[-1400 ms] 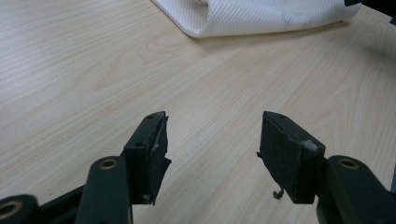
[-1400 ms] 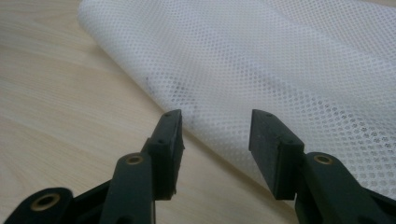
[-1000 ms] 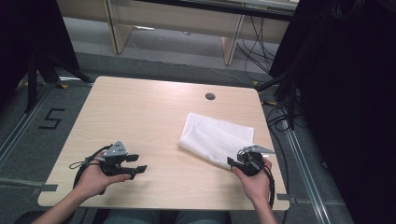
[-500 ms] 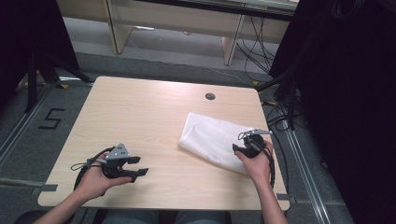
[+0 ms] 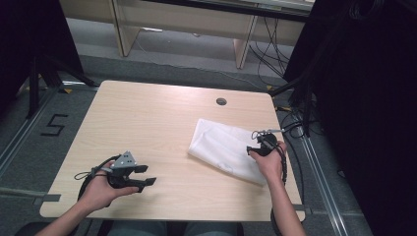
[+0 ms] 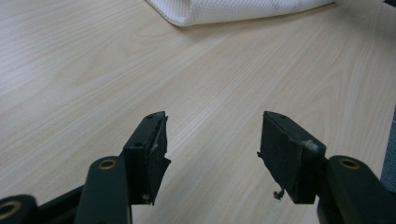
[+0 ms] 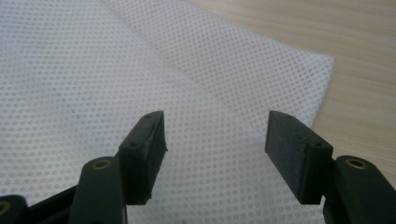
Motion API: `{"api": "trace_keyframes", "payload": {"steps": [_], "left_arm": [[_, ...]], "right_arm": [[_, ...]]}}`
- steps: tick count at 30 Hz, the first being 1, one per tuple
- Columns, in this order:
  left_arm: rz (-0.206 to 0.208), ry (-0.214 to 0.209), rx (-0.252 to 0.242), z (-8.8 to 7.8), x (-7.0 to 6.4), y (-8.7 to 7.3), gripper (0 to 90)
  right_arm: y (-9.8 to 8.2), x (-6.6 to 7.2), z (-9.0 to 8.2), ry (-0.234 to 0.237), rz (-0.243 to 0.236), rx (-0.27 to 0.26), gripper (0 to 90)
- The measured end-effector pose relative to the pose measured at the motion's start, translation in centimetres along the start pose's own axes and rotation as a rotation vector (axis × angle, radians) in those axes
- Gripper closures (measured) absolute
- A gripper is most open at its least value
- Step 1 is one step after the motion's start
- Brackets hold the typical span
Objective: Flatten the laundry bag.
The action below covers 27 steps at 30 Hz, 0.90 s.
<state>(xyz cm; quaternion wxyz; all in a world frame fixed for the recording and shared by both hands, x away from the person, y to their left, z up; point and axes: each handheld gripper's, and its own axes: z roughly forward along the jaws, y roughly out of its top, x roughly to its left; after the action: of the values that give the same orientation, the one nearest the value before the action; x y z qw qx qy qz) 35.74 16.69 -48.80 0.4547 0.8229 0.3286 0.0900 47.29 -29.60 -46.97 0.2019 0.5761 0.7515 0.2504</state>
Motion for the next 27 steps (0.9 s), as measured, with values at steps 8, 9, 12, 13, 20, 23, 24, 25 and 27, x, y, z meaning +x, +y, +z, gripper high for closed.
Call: {"api": "trace_keyframes", "payload": {"steps": [8,9,12,13,20,23,24,25,27], "left_arm": [[0.002,0.009,-0.002,0.0,-0.1,-0.1,41.1],[0.002,0.009,-0.002,0.0,-0.1,-0.1,41.1],[0.0,0.003,-0.004,0.1,-0.1,-0.1,41.1],[0.001,0.003,-0.003,0.1,-0.1,-0.1,41.1],[0.0,-0.007,0.011,0.1,-0.3,-0.1,41.1],[0.006,-0.006,0.005,0.2,-0.3,-0.1,41.1],[0.007,-0.006,0.007,0.3,-0.3,-0.1,41.1],[-0.001,-0.002,0.008,0.3,-0.4,-0.2,41.1],[0.01,-0.012,0.026,0.2,-0.3,-0.1,41.1]], "right_arm": [[0.0,-0.2,2.2,-0.026,0.017,0.052,37.2],[0.0,-0.2,2.5,-0.018,0.015,0.048,37.5],[0.2,-0.2,2.7,-0.016,0.011,0.062,48.5],[0.3,-0.2,2.6,-0.005,-0.008,0.071,52.0],[0.6,0.5,2.6,0.022,-0.082,0.085,75.1],[0.7,0.8,2.7,0.017,-0.079,0.097,82.1],[0.7,0.8,2.7,0.017,-0.086,0.103,83.8],[0.7,0.8,2.7,0.017,-0.086,0.103,83.8],[0.8,0.9,2.7,0.014,-0.08,0.105,86.4]]}}
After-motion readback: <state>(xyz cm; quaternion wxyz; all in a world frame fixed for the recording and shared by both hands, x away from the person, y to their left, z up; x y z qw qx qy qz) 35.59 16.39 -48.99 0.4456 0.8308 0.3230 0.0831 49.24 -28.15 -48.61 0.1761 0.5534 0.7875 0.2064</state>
